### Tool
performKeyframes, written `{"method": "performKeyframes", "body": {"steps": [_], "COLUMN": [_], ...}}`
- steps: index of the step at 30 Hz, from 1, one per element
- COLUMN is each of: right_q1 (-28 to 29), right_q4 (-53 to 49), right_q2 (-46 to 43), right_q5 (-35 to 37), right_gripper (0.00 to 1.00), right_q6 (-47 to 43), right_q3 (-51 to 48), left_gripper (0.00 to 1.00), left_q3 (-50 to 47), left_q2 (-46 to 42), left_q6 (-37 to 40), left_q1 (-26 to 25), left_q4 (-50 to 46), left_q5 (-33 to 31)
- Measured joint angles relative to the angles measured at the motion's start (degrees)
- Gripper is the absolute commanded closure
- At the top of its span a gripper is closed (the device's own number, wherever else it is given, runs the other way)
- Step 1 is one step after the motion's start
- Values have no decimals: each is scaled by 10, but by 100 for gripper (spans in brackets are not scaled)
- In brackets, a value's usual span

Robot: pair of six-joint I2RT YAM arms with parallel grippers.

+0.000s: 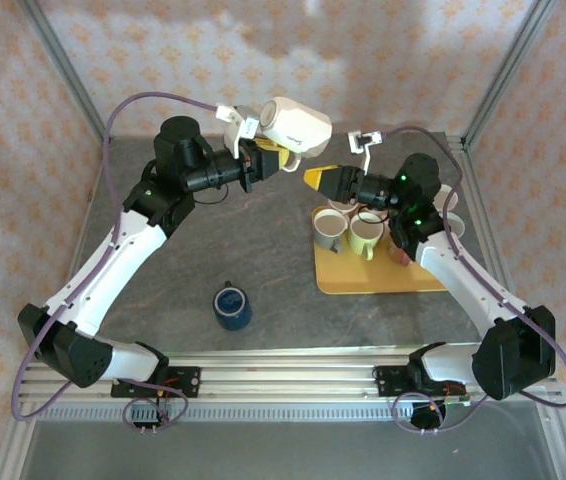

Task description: Turn the mug right side up

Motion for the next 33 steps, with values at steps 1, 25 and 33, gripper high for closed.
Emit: {"method": "performKeyframes", "body": {"steps": [1, 25, 33], "right_q1": [3, 15, 26], "right_q4": [5, 189, 255], "right_q2": [0, 48, 67], "right_q5": [1, 65, 79], "right_gripper": [42, 50, 58], "right_q6": [3, 136, 180], "right_q3": [0, 0, 0], "left_gripper": [100, 100, 100], "left_q3": [0, 25, 26], "left_q2": [-1, -7, -7], "left_q6": [-3, -68, -78], "left_q1": [-3, -37, -37], "left_q4": [1, 44, 52], "left_q5": [-2, -33, -35]}}
